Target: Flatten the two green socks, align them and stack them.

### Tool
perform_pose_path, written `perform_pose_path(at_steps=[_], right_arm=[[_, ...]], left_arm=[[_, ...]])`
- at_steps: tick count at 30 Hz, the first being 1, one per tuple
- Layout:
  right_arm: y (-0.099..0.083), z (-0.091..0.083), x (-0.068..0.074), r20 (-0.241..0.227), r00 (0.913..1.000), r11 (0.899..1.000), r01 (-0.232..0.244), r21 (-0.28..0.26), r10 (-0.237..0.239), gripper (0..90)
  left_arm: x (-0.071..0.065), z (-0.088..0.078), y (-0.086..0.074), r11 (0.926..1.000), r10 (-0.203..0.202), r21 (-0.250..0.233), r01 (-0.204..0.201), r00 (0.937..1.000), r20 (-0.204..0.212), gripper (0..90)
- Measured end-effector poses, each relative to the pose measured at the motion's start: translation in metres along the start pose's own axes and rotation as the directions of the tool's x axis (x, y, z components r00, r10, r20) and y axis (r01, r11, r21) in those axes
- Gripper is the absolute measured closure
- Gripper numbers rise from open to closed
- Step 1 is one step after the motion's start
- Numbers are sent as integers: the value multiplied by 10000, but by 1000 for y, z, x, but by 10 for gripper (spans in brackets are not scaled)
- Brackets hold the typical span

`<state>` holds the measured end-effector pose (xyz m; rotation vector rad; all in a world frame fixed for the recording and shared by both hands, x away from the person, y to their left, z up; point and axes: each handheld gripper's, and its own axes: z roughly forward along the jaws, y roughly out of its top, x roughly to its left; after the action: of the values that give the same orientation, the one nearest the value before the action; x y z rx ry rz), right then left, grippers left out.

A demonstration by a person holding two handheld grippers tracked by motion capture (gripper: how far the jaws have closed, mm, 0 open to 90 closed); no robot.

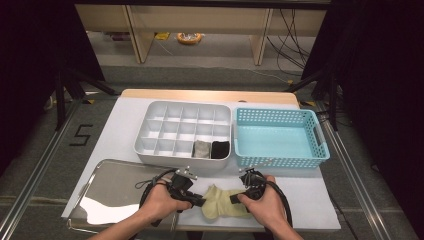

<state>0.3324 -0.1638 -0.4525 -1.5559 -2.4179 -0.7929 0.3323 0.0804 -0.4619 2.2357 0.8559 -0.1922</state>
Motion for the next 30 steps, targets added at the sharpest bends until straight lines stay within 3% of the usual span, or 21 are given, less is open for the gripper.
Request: perform_pose_path(at_steps=[3,4,8,9,13,15,20,23,24,26,30], right_arm=[[0,7,5,-219,9997,9995,63,298,-56,900],[1,9,6,-111,9999,9991,-44,426,49,900],[2,19,9,-175,9995,9981,266,557,-257,900],[2,20,10,-117,9999,9978,100,649,-92,900],[3,23,11,-229,9996,9982,156,572,-143,900],[4,23,12,-188,9998,9981,-46,608,58,900],[6,25,12,-320,9995,9990,95,446,-81,900],[7,25,13,-399,9992,9993,7,382,8,900],[8,26,12,-479,9988,9994,147,305,-133,900],[8,26,13,-425,9990,9994,-120,316,133,900],[9,28,15,-515,9987,9993,-15,365,34,900]], left_arm=[[-3,-4,4,9998,178,113,-177,9998,-79,824],[-4,-4,5,9999,115,18,-115,9999,-51,824],[-7,-7,9,10000,79,-12,-79,9999,119,825],[-8,-8,10,9999,107,9,-107,9999,130,824],[-9,-10,15,9996,99,-257,-89,9991,413,825],[-10,-11,19,9994,198,-280,-188,9992,343,825],[-13,-15,27,9988,292,-401,-279,9990,327,825],[-16,-15,29,9987,255,-454,-228,9980,581,826],[-17,-16,30,9991,256,-351,-241,9987,431,825],[-18,-15,30,9986,308,-437,-283,9979,564,825],[-20,-15,31,9984,308,-486,-276,9974,651,825]])
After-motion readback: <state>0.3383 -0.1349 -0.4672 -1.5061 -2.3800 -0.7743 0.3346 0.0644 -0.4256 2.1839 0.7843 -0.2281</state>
